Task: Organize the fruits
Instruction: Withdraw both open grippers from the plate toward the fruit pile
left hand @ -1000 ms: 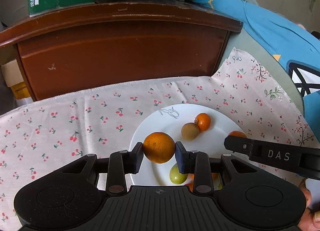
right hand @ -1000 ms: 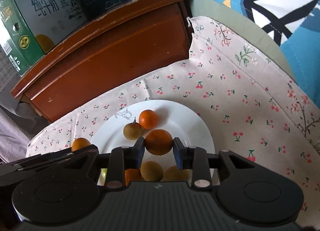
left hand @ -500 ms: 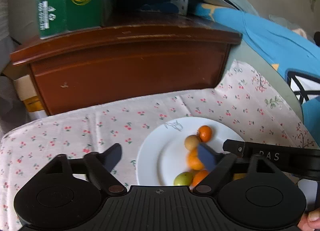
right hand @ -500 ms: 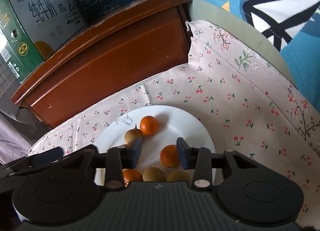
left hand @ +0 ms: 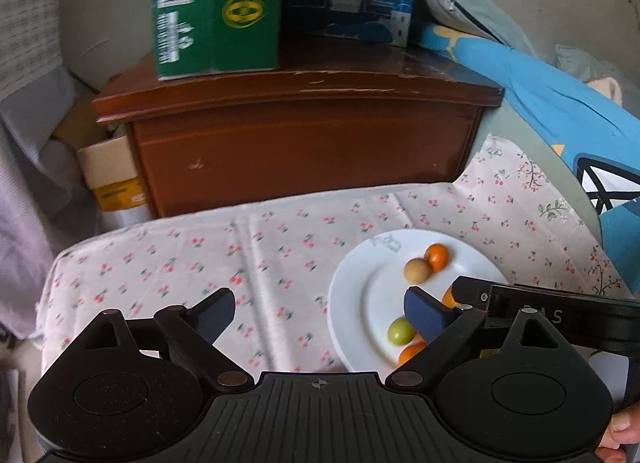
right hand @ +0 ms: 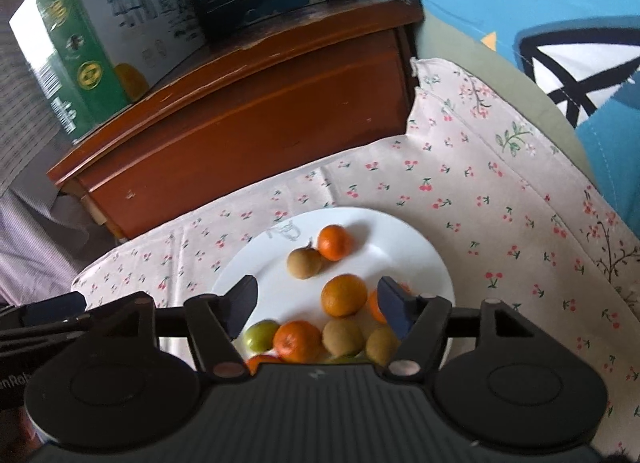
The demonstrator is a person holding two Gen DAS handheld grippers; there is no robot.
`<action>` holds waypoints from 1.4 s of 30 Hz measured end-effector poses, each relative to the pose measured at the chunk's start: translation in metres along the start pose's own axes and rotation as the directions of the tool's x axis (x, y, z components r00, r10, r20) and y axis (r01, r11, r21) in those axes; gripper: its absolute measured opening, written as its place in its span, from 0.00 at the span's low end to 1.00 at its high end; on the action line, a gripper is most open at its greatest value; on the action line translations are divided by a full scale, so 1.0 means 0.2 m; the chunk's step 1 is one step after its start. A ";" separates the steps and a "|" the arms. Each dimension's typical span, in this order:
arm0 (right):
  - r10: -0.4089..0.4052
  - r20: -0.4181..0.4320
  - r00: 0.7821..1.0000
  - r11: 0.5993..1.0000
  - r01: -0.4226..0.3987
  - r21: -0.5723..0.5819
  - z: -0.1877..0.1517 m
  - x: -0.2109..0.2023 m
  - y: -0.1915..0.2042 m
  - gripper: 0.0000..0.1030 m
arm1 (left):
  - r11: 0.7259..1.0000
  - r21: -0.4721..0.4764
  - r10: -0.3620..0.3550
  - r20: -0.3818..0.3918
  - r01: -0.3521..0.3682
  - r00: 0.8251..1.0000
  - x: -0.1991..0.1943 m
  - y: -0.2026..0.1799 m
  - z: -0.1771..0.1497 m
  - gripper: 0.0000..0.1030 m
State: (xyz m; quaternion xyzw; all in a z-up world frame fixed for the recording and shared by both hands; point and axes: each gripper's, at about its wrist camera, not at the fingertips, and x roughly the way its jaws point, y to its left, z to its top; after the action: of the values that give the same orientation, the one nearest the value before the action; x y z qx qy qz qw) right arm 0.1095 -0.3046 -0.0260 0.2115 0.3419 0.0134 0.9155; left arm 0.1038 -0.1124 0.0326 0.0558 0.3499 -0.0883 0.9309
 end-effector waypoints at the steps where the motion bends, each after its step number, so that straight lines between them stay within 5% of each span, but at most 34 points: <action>1: 0.003 -0.001 1.000 1.000 -0.003 -0.005 -0.01 -0.01 0.01 0.66 | 1.000 -0.006 0.002 -0.005 -0.002 1.000 -0.01 0.01 -0.01 0.90; 17: 0.034 0.008 0.999 0.999 -0.033 -0.002 -0.17 -0.15 0.06 0.66 | 0.993 -0.111 0.036 -0.045 -0.040 0.998 -0.20 0.23 -0.11 0.90; 28: 0.061 -0.031 0.998 0.997 -0.062 -0.041 -0.39 -0.21 0.15 0.66 | 0.994 -0.087 0.059 -0.073 -0.066 0.996 -0.24 0.27 -0.18 0.90; 42: 0.070 -0.083 0.994 0.991 -0.080 -0.111 -0.57 -0.13 0.26 0.54 | 0.991 -0.090 0.084 -0.131 -0.096 0.988 -0.22 0.35 -0.28 0.90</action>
State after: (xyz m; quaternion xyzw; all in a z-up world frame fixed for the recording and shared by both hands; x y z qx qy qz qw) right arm 0.0236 -0.2185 -0.0660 0.1707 0.3683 0.0758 0.9108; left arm 0.0495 -0.0282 0.0217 0.0325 0.4092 -0.0254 0.9115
